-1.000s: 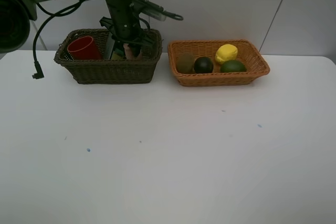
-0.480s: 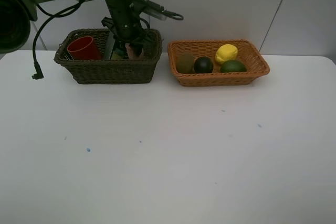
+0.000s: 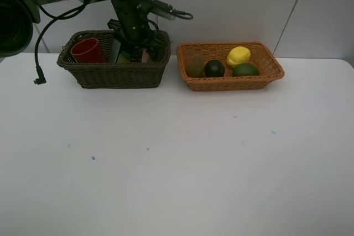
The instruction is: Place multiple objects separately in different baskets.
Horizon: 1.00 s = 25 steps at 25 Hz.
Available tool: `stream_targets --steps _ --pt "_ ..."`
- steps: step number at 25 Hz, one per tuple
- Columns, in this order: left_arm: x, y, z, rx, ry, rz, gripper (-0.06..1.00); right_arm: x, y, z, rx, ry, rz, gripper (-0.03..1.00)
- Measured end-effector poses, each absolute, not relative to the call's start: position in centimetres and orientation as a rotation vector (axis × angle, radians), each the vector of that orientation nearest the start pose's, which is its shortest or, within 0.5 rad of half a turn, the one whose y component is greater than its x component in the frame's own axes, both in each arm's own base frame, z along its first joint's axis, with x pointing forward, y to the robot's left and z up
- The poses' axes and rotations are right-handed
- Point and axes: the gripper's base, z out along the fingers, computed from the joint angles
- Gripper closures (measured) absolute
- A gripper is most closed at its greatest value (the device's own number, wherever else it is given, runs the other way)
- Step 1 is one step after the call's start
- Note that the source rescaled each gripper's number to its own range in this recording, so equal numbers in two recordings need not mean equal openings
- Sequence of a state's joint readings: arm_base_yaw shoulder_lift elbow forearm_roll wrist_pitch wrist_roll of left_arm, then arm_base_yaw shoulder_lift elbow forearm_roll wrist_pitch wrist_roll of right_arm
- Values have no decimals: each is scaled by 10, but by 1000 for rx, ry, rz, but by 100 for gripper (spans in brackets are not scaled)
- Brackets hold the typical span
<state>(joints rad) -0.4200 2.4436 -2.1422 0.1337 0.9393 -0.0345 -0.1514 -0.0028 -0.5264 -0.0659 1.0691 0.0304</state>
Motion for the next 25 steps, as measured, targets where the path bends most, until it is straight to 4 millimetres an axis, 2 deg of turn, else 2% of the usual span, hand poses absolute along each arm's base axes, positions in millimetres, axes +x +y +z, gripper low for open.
stream_targets --steps 10,13,19,25 --pt "486 -206 160 594 2647 37 -6 -10 -4 284 188 2016 -155 -3" --pt "483 -205 166 591 2660 37 -6 -10 -4 284 188 2016 -155 -3" --pt "472 -201 204 573 2670 26 -6 -10 -4 284 188 2016 -155 -3" --pt "451 -192 271 546 2621 9 -6 -10 -4 284 188 2016 -155 -3"
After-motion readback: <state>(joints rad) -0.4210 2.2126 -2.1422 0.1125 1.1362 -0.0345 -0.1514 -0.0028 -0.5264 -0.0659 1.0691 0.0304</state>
